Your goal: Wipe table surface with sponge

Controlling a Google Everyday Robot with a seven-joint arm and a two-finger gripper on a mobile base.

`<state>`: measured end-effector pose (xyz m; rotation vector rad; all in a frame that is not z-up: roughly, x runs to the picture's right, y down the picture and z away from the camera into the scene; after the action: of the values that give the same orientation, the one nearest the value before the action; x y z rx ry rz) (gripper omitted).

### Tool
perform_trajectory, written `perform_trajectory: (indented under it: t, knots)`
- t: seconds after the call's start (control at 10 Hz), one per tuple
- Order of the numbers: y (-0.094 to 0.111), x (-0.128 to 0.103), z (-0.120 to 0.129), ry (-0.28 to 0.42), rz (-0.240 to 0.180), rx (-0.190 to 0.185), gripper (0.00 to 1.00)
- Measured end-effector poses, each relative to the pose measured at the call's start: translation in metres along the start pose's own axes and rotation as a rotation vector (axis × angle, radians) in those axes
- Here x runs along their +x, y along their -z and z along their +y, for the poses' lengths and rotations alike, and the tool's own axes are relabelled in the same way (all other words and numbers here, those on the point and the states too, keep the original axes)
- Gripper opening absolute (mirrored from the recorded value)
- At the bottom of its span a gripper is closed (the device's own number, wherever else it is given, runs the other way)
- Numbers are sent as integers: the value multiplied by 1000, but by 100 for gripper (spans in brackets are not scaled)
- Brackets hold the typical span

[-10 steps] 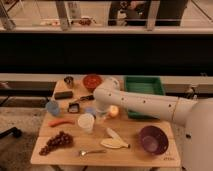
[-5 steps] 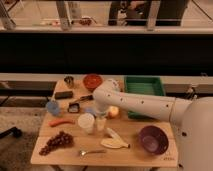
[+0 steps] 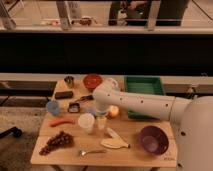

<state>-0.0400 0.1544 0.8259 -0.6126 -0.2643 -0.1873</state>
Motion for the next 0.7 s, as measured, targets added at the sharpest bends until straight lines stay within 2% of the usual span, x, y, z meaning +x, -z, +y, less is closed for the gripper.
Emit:
perform_trajectory:
  t: [0.2, 0.7]
  knots:
    - [-4, 3, -7, 0, 7, 0, 80]
    - [-19, 9, -21, 4, -10, 1, 80]
